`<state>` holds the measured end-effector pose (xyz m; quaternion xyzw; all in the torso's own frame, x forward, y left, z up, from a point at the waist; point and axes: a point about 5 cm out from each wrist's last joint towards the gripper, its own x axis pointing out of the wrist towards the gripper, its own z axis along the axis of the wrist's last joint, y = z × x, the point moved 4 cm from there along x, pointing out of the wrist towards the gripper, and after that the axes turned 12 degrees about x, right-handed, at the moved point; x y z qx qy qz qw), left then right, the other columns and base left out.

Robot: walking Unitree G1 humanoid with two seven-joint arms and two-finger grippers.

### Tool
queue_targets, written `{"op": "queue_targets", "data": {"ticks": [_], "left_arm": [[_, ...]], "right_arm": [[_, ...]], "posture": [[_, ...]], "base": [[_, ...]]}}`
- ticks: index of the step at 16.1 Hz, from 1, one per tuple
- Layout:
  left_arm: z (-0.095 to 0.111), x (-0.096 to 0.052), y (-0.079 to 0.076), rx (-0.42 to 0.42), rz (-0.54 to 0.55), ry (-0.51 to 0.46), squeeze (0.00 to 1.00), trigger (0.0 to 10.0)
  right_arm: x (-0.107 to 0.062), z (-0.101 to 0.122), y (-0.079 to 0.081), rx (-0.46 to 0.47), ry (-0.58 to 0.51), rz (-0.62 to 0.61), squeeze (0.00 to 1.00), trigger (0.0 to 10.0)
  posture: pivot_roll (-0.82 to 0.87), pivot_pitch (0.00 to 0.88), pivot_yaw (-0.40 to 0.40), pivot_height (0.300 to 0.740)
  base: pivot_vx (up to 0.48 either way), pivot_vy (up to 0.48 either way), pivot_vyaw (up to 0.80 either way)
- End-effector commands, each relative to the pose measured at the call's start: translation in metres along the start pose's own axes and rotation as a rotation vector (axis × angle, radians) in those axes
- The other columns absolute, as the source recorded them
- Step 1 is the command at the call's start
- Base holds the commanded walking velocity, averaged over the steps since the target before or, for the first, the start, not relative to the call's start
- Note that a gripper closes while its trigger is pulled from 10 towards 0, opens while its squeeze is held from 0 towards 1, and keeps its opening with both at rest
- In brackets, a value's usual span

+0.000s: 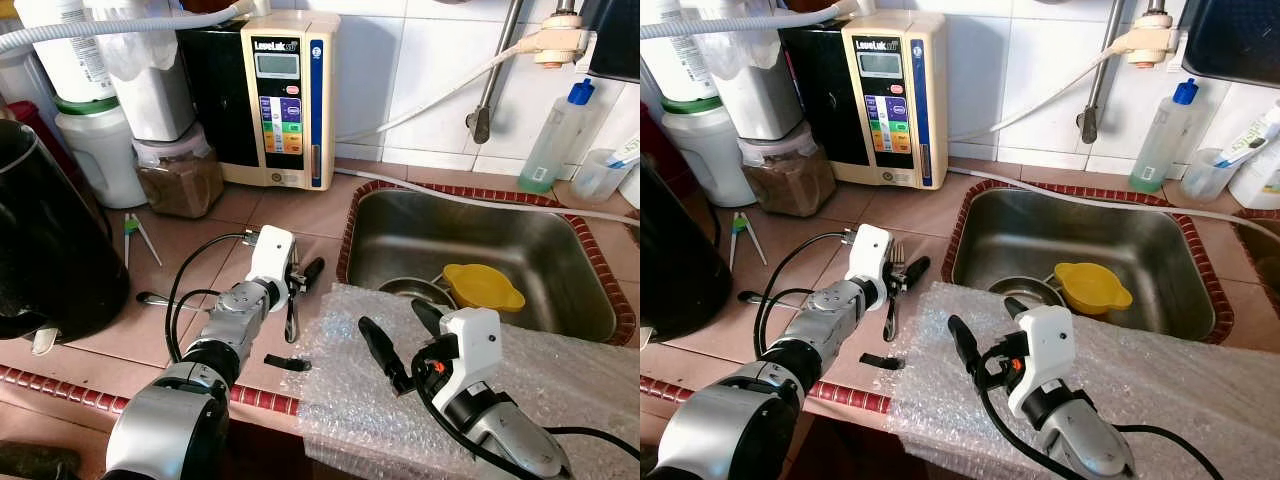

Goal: Kitchen organization

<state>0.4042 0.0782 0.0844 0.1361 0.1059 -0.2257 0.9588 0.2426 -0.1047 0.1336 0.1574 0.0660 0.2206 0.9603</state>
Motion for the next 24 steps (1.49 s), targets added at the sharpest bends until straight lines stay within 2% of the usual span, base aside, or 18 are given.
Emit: {"op": "queue_targets", "data": {"ticks": [1,18,24], "left_arm": [[-0.007,-0.001,0.0,0.004,-0.008,0.034,0.0,0.0],[-0.002,-0.001,0.0,-0.021,-0.006,0.003,0.0,0.0],[0.042,-0.001,0.018,-0.109,-0.056,-0.191,0.0,0.0]], "right_arm": [[0.0,0.007,0.002,-0.015,-0.021,0.01,0.0,10.0],[0.001,0.005,0.002,-0.013,-0.018,0.015,0.0,10.0],[0.003,0.012,-0.001,-0.028,-0.032,0.012,0.0,10.0]], "posture": [[-0.03,0.0,0.068,0.74],[-0.03,0.0,0.066,0.74],[-0.02,0.0,0.054,0.74]], "base": [[0.0,0.0,0.0],[0.0,0.0,0.0],[0.0,0.0,0.0]]}}
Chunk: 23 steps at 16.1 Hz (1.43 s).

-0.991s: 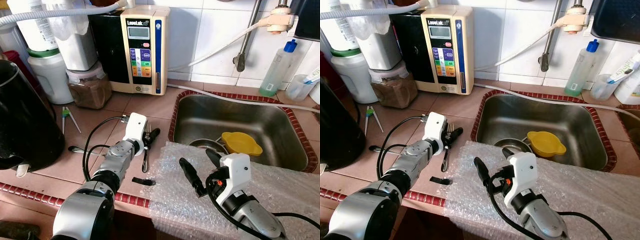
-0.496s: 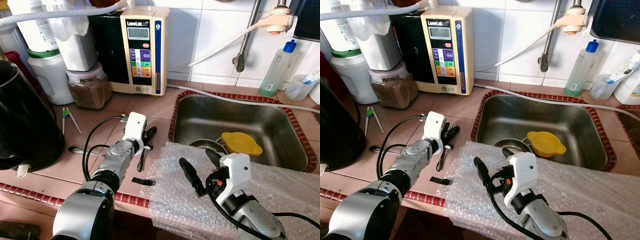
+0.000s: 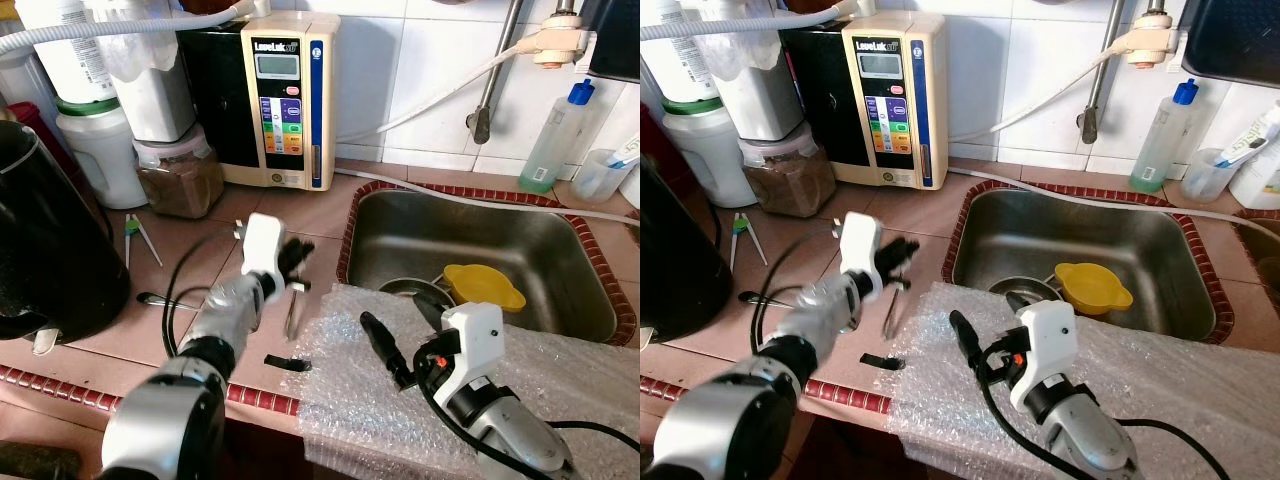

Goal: Kitchen organization

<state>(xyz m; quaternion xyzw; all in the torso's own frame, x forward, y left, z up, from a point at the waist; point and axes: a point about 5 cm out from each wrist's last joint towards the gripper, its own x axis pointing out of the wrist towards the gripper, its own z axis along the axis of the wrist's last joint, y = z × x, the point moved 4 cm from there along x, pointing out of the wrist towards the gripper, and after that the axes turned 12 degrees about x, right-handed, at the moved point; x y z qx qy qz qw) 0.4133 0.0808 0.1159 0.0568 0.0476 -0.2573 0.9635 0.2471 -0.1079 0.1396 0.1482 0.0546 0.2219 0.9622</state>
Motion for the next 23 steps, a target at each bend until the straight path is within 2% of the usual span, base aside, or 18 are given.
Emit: {"op": "queue_targets", "data": {"ticks": [1,3,6,9,12,14,15,18,21,23], "left_arm": [[0.023,0.003,0.004,0.005,-0.034,-0.067,0.0,0.0],[0.035,0.004,0.006,-0.008,-0.069,-0.104,0.0,0.0],[0.066,0.004,0.012,-0.04,-0.123,-0.192,0.0,0.0],[0.082,0.001,0.012,-0.064,-0.196,-0.237,0.0,0.0],[0.092,-0.005,0.012,-0.066,-0.248,-0.258,0.0,0.0],[0.101,-0.008,0.001,-0.092,-0.324,-0.286,0.0,0.0],[0.103,-0.009,-0.003,-0.1,-0.349,-0.294,0.0,0.0],[0.108,-0.013,-0.016,-0.12,-0.443,-0.302,0.0,0.0],[0.106,-0.019,-0.034,-0.119,-0.542,-0.288,0.0,0.0],[0.107,-0.022,-0.041,-0.141,-0.582,-0.288,0.0,0.0]], "right_arm": [[0.001,0.006,0.0,-0.01,-0.017,0.009,0.0,10.0],[0.002,0.008,-0.001,-0.015,-0.022,0.005,0.0,10.0],[0.002,0.011,-0.007,-0.028,-0.032,-0.012,0.0,10.0],[0.005,0.017,-0.015,-0.083,-0.044,-0.037,0.0,10.0],[0.008,0.028,-0.038,-0.139,-0.071,-0.113,0.0,10.0],[0.02,0.039,-0.042,-0.165,-0.09,-0.085,0.0,10.0],[0.024,0.041,-0.042,-0.194,-0.086,-0.066,0.0,10.0],[0.035,0.046,-0.037,-0.187,-0.089,-0.008,0.0,10.0],[0.044,0.04,-0.02,-0.093,-0.037,0.137,0.0,10.0],[0.044,0.037,-0.018,-0.08,-0.02,0.172,0.0,10.0]], "posture": [[-0.02,0.0,0.052,0.74],[-0.02,0.0,0.052,0.74],[-0.01,0.0,0.049,0.74],[-0.01,0.0,0.047,0.74],[0.01,0.0,0.046,0.74],[0.01,0.0,0.046,0.74],[0.01,0.0,0.044,0.74],[0.02,0.0,0.04,0.74],[0.02,0.0,0.035,0.74],[0.02,0.0,0.035,0.74]], "base": [[0.0,0.0,0.0],[0.0,0.0,0.0],[0.0,0.0,0.0],[0.0,0.0,0.0],[0.0,0.0,0.0],[0.0,0.0,0.0],[0.0,0.0,0.0],[0.0,0.0,0.0],[0.0,0.0,0.0],[0.0,0.0,0.0]]}}
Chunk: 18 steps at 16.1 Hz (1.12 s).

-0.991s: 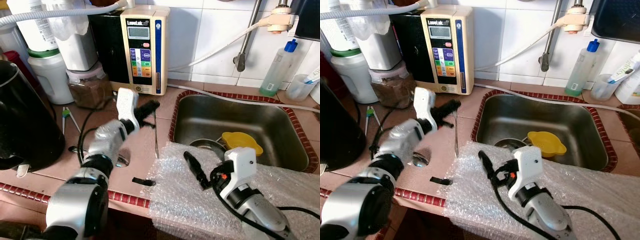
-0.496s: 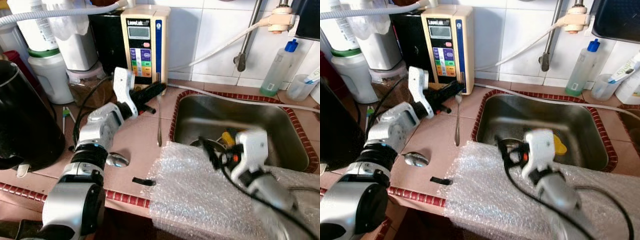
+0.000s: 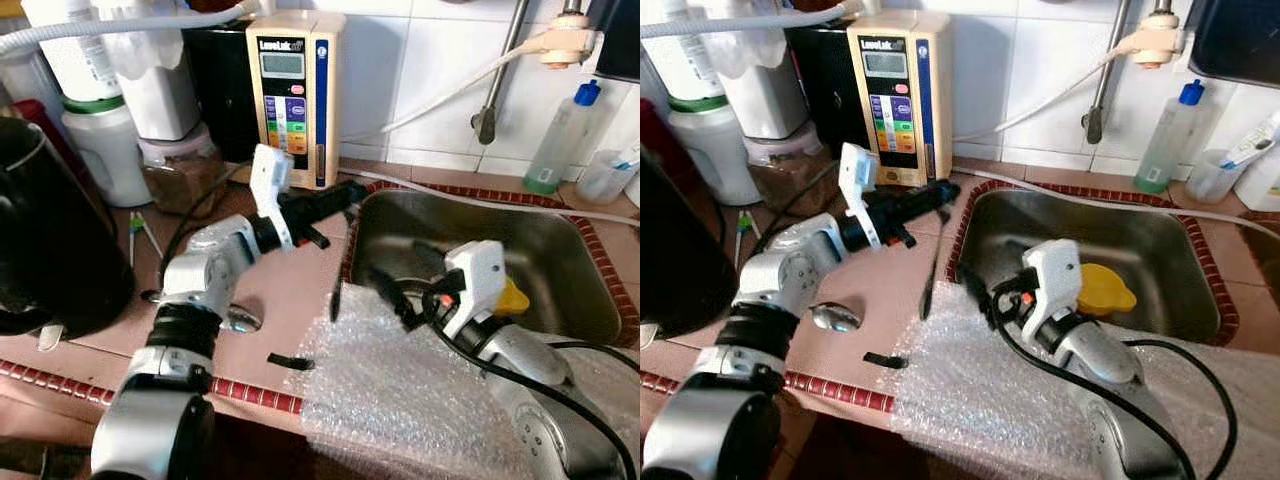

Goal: Kitchen organization

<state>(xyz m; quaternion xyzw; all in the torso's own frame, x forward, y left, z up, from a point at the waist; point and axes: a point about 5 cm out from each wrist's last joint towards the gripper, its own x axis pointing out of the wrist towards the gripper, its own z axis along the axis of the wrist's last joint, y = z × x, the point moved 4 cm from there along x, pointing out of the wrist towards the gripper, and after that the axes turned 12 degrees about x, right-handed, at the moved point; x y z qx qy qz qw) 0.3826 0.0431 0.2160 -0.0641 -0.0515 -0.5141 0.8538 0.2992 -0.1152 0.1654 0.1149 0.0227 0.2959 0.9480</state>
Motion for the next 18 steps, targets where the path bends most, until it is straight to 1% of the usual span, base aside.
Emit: {"op": "queue_targets", "data": {"ticks": [1,2,4,5,7,10,12,13,14,15,18], "left_arm": [[0.004,0.001,-0.006,0.008,-0.032,-0.007,0.0,0.0],[0.004,0.002,-0.006,0.01,-0.032,-0.005,0.0,0.0],[0.007,0.004,-0.009,0.005,-0.033,-0.017,0.0,0.0],[0.009,0.006,-0.01,0.001,-0.034,-0.024,0.0,0.0],[0.01,0.008,-0.012,-0.007,-0.039,-0.03,0.0,0.0],[0.013,0.01,-0.017,-0.029,-0.06,-0.042,0.0,0.0],[0.015,0.013,-0.025,-0.051,-0.091,-0.053,0.0,0.0],[0.015,0.013,-0.027,-0.052,-0.098,-0.052,0.0,0.0],[0.014,0.012,-0.029,-0.05,-0.11,-0.049,0.0,0.0],[0.014,0.012,-0.031,-0.057,-0.116,-0.049,0.0,0.0],[0.011,0.013,-0.036,-0.067,-0.128,-0.044,0.0,0.0]], "right_arm": [[0.002,0.001,0.006,0.025,0.012,0.054,0.0,10.0],[0.002,0.001,0.008,0.042,0.013,0.071,0.0,10.0],[0.0,0.0,0.016,0.108,0.025,0.125,0.0,10.0],[-0.001,-0.002,0.02,0.16,0.024,0.149,0.0,10.0],[-0.004,-0.004,0.028,0.198,0.037,0.195,0.0,10.0],[-0.004,-0.005,0.027,0.229,0.036,0.199,0.0,10.0],[0.003,-0.003,0.022,0.262,0.018,0.189,0.0,10.0],[0.005,-0.001,0.021,0.277,0.004,0.187,0.0,8.1],[0.008,0.004,0.017,0.313,-0.027,0.181,0.0,0.0],[0.011,0.007,0.016,0.355,-0.043,0.187,0.0,0.0],[0.016,0.007,0.022,0.394,-0.032,0.222,0.0,0.0]], "posture": [[0.02,0.0,0.032,0.74],[0.02,0.0,0.032,0.74],[0.02,0.0,0.031,0.74],[0.02,0.002,0.032,0.74],[0.01,0.005,0.035,0.74],[0.01,0.007,0.036,0.74],[0.01,0.009,0.036,0.74],[0.01,0.008,0.035,0.74],[0.02,0.01,0.035,0.74],[0.02,0.013,0.034,0.74],[0.01,0.013,0.033,0.74]], "base": [[0.0,0.0,0.0],[0.0,0.0,0.0],[0.0,0.0,0.0],[0.0,0.0,0.0],[0.0,0.0,0.0],[0.0,0.0,0.0],[0.0,0.0,0.0],[0.0,0.0,0.0],[0.0,0.0,0.0],[0.0,0.0,0.0],[0.0,0.0,0.0]]}}
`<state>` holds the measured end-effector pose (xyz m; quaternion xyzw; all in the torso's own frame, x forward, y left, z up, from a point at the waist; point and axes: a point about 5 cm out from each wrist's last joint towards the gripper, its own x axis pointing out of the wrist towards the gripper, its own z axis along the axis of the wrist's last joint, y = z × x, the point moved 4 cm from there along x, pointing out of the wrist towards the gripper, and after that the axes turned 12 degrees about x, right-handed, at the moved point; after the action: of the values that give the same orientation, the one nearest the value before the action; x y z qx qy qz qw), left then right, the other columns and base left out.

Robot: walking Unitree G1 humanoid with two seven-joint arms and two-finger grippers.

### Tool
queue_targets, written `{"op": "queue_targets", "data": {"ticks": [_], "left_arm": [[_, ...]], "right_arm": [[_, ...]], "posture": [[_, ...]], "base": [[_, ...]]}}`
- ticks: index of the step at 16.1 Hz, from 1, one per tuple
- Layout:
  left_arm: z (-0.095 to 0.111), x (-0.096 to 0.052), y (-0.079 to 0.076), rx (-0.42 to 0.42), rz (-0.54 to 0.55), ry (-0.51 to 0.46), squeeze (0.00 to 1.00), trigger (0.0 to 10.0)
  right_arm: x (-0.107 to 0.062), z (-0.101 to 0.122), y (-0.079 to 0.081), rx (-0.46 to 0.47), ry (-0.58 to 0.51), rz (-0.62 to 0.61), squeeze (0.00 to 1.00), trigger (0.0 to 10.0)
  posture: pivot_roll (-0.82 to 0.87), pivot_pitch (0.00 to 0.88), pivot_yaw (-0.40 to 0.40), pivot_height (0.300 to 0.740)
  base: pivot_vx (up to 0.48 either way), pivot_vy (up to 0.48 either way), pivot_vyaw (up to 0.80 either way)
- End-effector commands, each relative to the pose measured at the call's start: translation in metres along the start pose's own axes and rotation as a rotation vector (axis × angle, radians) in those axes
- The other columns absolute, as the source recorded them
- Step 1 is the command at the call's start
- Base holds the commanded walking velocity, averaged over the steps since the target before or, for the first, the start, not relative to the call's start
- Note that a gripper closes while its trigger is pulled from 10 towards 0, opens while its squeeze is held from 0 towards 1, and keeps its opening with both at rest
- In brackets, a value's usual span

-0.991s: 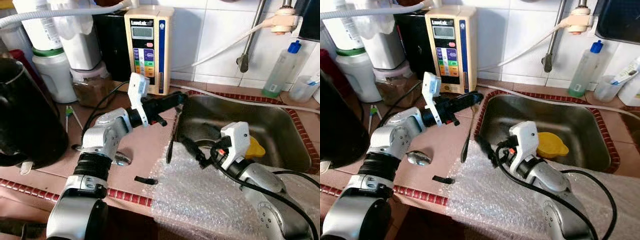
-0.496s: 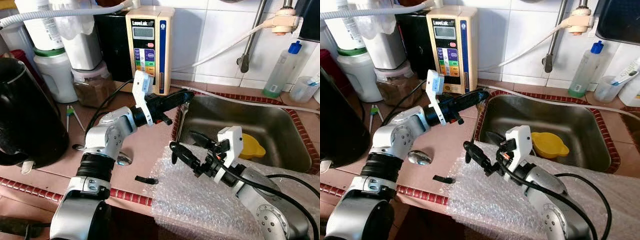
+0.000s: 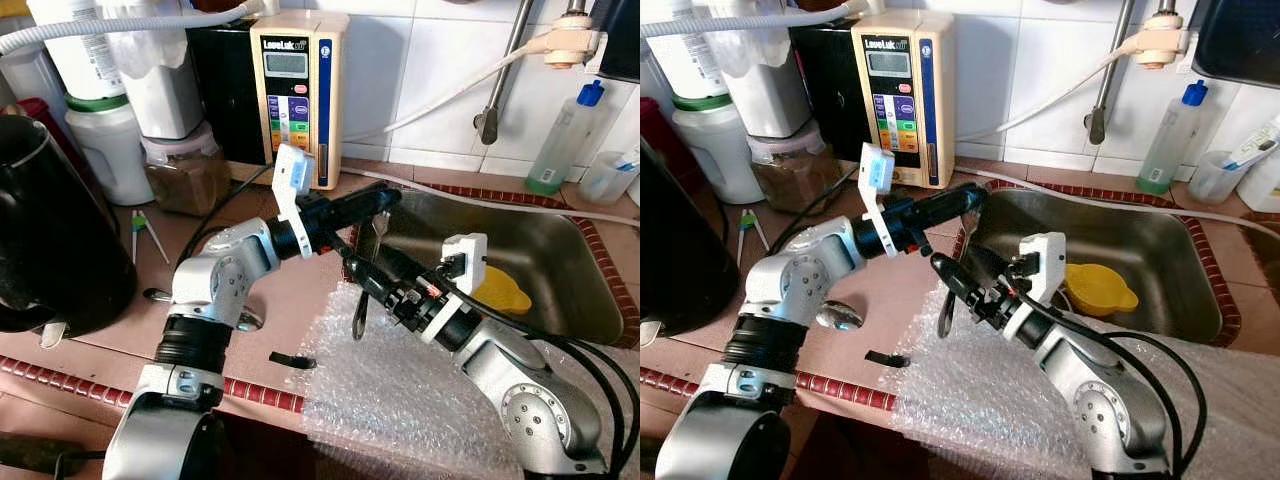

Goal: Kitchen organization

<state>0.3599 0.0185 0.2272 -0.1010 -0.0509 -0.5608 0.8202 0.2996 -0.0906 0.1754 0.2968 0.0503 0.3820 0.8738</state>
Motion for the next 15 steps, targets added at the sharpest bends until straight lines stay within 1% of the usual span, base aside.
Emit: {"op": "queue_targets", "data": {"ticks": [1,2,3,5,8,10,15], "left_arm": [[0.003,0.002,-0.004,0.005,-0.018,-0.009,0.0,0.0],[0.002,0.002,-0.006,0.003,-0.018,-0.006,0.0,0.0],[0.002,0.002,-0.006,0.002,-0.017,-0.005,0.0,0.0],[0.002,0.001,-0.005,0.003,-0.011,-0.003,0.0,0.0],[0.004,0.003,-0.006,0.003,-0.013,-0.008,0.0,0.0],[0.004,0.004,-0.007,0.005,-0.017,-0.007,0.0,0.0],[0.005,0.003,-0.007,0.008,-0.017,-0.005,0.0,0.0]], "right_arm": [[0.003,-0.001,0.004,0.024,0.012,0.024,0.0,0.0],[0.005,-0.006,0.01,0.037,0.042,0.056,0.0,0.0],[0.004,-0.009,0.012,0.045,0.055,0.063,0.0,0.0],[-0.002,-0.02,0.016,0.079,0.1,0.08,0.0,0.0],[-0.009,-0.032,0.02,0.112,0.14,0.091,0.0,0.0],[-0.011,-0.035,0.02,0.12,0.148,0.086,0.0,0.0],[-0.01,-0.033,0.016,0.12,0.142,0.076,0.0,0.0]], "posture": [[0.01,0.014,0.032,0.74],[0.01,0.014,0.031,0.74],[0.01,0.014,0.031,0.74],[0.01,0.016,0.032,0.74],[0.0,0.016,0.034,0.74],[0.0,0.015,0.035,0.74],[0.02,0.015,0.037,0.74]], "base": [[0.0,0.0,0.0],[0.0,0.0,0.0],[0.0,0.0,0.0],[0.0,0.0,0.0],[0.0,0.0,0.0],[0.0,0.0,0.0],[0.0,0.0,0.0]]}}
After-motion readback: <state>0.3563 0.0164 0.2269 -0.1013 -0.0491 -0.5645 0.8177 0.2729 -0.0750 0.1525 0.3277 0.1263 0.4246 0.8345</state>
